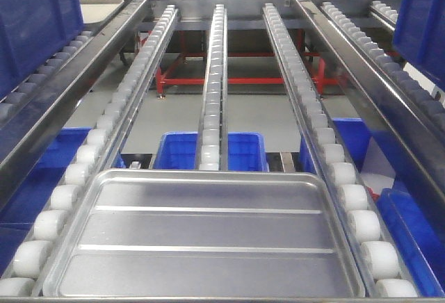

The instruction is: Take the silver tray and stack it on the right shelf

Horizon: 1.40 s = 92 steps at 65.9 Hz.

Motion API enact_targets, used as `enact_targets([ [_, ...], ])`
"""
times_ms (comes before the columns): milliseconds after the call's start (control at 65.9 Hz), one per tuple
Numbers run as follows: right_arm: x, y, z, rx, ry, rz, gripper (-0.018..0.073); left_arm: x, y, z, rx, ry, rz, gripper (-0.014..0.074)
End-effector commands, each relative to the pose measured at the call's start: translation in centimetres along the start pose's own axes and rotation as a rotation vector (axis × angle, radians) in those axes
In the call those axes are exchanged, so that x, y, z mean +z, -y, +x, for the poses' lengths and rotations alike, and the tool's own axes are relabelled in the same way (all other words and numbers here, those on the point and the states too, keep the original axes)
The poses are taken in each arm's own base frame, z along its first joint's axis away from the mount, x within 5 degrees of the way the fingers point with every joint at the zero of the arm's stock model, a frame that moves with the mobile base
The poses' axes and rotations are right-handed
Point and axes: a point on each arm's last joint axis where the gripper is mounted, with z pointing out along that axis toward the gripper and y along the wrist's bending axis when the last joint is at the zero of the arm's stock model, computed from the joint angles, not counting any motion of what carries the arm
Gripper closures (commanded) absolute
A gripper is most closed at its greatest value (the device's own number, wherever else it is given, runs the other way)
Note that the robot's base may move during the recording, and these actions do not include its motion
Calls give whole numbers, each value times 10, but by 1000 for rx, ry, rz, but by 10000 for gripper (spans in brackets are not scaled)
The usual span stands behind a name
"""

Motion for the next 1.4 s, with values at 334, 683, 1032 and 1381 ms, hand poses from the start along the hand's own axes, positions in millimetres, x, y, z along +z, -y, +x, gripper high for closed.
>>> enact_targets([
  [334, 46, -22, -21, 91, -208, -45, 502, 42, 3, -35, -215, -27, 103, 689],
  [683, 69, -82, -4, 0, -207, -25, 500, 48, 23, -34, -232, -3, 16, 689],
  [1032, 78, -158, -4, -129, -207, -87, 501, 75, 65, -19, -112, -146, -32, 689],
  [1381, 88, -166, -1, -124, -271, -123, 501, 108, 115, -39, -4, -224, -76, 689],
])
